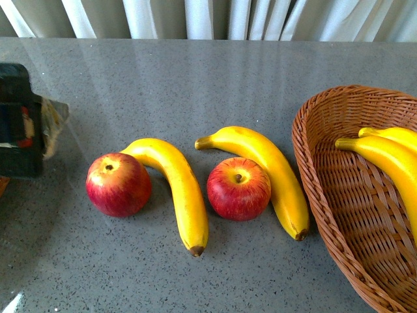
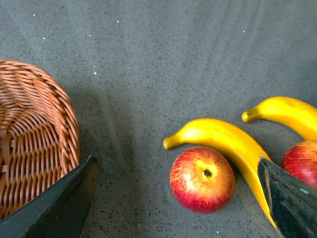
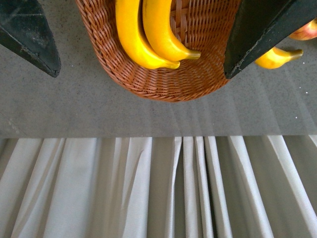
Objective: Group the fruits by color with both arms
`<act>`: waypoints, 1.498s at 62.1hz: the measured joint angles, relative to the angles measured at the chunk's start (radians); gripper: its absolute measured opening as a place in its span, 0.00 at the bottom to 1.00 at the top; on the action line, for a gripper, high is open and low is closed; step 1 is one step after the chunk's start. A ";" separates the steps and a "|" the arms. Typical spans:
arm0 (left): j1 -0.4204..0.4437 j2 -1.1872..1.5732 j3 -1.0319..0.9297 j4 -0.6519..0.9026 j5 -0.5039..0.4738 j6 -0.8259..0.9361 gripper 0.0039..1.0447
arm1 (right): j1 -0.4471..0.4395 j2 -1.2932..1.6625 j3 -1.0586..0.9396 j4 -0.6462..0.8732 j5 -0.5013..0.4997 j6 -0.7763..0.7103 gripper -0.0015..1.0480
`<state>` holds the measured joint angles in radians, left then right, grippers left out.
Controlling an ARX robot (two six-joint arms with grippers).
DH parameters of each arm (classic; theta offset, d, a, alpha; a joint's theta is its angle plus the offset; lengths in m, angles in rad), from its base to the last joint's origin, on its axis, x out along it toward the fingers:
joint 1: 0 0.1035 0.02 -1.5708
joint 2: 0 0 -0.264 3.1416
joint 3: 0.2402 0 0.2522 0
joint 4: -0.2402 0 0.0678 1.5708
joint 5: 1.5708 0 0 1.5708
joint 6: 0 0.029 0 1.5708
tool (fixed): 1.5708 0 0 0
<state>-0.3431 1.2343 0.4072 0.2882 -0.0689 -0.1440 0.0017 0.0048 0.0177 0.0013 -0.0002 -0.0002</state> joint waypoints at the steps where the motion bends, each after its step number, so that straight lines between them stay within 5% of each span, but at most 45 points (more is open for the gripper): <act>1: -0.006 0.017 0.000 0.009 -0.009 -0.003 0.91 | 0.000 0.000 0.000 0.000 0.000 0.000 0.91; 40: -0.111 0.359 0.056 0.171 -0.059 -0.063 0.91 | 0.000 0.000 0.000 0.000 0.000 0.000 0.91; 93: -0.134 0.575 0.127 0.229 -0.062 -0.094 0.91 | 0.000 0.000 0.000 0.000 0.000 0.000 0.91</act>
<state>-0.4767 1.8088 0.5343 0.5167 -0.1307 -0.2382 0.0013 0.0048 0.0177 0.0013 0.0002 -0.0002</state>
